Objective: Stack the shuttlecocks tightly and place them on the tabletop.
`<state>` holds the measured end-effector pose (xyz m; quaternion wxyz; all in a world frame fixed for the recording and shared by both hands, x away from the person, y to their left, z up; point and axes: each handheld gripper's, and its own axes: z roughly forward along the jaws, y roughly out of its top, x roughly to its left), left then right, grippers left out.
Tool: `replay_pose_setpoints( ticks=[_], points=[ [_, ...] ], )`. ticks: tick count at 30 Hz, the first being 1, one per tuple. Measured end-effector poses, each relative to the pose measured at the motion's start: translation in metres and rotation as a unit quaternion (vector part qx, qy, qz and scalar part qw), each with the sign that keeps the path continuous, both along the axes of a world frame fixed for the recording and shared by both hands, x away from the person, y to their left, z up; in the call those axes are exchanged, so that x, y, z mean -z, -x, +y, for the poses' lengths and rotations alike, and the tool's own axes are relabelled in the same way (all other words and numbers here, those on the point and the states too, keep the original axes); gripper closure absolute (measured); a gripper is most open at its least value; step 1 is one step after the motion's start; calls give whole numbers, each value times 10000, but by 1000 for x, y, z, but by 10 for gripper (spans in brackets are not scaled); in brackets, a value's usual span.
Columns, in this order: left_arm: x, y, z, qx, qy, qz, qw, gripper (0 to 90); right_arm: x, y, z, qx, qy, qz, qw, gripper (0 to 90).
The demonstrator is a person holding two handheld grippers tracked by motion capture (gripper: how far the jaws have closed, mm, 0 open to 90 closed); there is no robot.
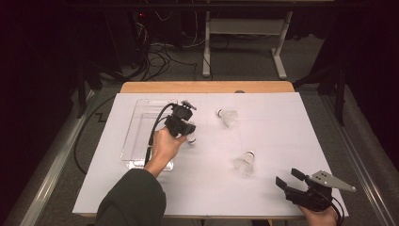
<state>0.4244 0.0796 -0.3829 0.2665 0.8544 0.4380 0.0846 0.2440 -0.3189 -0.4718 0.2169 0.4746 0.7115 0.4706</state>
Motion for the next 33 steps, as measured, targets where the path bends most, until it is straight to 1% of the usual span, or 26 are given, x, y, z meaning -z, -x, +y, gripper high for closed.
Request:
replay_pose_setpoints(
  ticks=[4,6,10,18,20,22,24,28,31,33],
  points=[
    [-2,-2,1,-51,1,-95,9999,898,0,0,0,-5,6,-4,10000,274],
    [-5,-3,0,-36,11,-150,9999,898,0,0,0,-4,6,-2,10000,273],
    [-9,-3,-4,-14,-63,-282,9996,898,0,0,0,0,-2,0,10000,273],
    [-9,-9,-5,-108,-177,-353,9992,898,0,0,0,-11,-13,5,10000,273],
    [-10,-10,-7,-116,-262,-397,9988,898,0,0,0,-14,-15,10,10000,273],
    [-9,-11,-11,-94,-485,-460,9977,898,0,0,0,-15,-20,21,10000,273],
    [-8,-12,-14,-77,-599,-502,9969,898,0,0,0,-15,-23,21,10000,273],
    [-5,-15,-15,-90,-684,-495,9964,898,1,-1,-1,-22,-33,30,10000,272],
    [-3,-17,-14,-128,-672,-435,9967,898,1,-1,-1,-24,-41,36,10000,272],
    [-3,-17,-13,-138,-649,-432,9969,898,1,-1,-1,-22,-61,38,10000,272]
  ],
)
